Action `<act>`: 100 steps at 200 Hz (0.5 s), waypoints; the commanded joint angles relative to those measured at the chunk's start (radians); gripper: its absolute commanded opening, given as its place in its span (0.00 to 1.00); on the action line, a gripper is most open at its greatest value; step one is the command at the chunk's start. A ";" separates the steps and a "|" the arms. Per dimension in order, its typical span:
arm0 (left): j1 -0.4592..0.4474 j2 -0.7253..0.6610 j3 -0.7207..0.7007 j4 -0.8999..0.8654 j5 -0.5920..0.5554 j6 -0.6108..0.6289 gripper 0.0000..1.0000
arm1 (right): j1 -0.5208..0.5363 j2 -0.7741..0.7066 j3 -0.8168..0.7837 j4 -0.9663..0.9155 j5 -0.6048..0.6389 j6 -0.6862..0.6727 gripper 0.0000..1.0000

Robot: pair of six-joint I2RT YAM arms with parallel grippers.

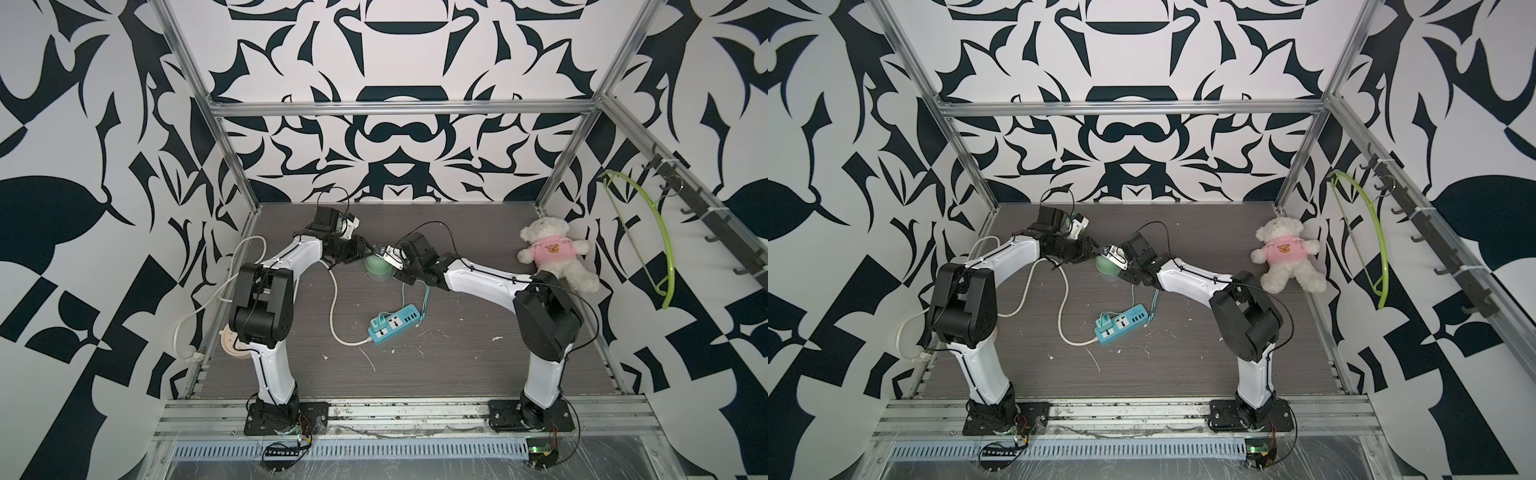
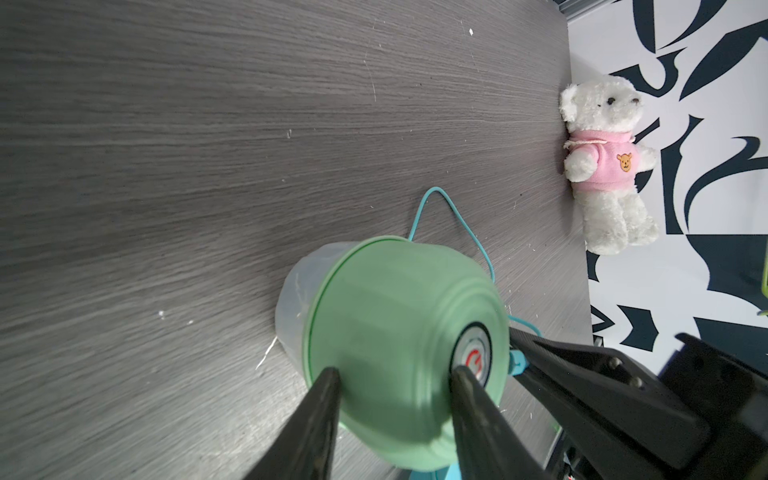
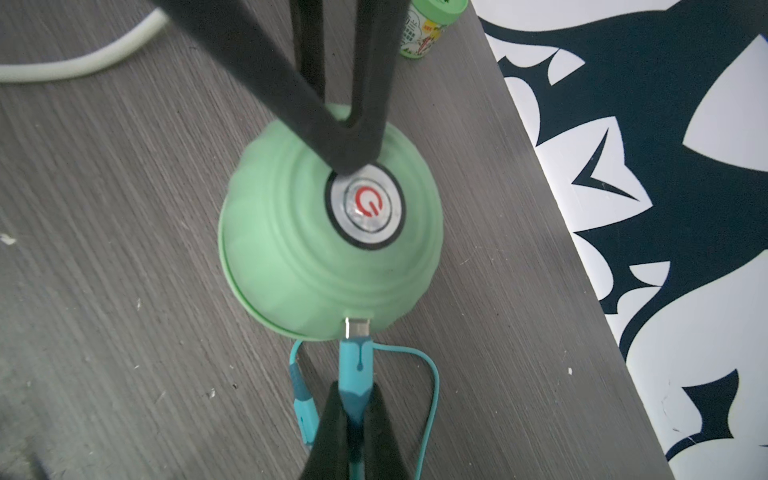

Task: Charge the cordless meat grinders
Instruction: Insert the charging cable into the cordless meat grinder.

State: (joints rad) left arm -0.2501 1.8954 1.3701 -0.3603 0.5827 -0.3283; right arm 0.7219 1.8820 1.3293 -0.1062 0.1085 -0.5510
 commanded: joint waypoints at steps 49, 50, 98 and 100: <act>-0.056 0.041 0.020 -0.069 0.057 0.023 0.45 | 0.010 0.025 0.094 0.096 -0.076 0.086 0.00; -0.057 0.041 0.019 -0.069 0.057 0.022 0.45 | 0.010 0.025 0.094 0.096 -0.076 0.087 0.00; -0.083 0.042 0.011 -0.067 0.077 0.021 0.44 | 0.010 0.045 0.118 0.101 -0.044 0.113 0.00; -0.083 0.042 0.011 -0.068 0.078 0.021 0.44 | 0.010 0.045 0.119 0.103 -0.045 0.113 0.00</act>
State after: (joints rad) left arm -0.2604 1.9087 1.3911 -0.3569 0.5629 -0.3218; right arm 0.7120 1.9194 1.3724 -0.1280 0.1146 -0.4759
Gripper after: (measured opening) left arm 0.440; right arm 0.048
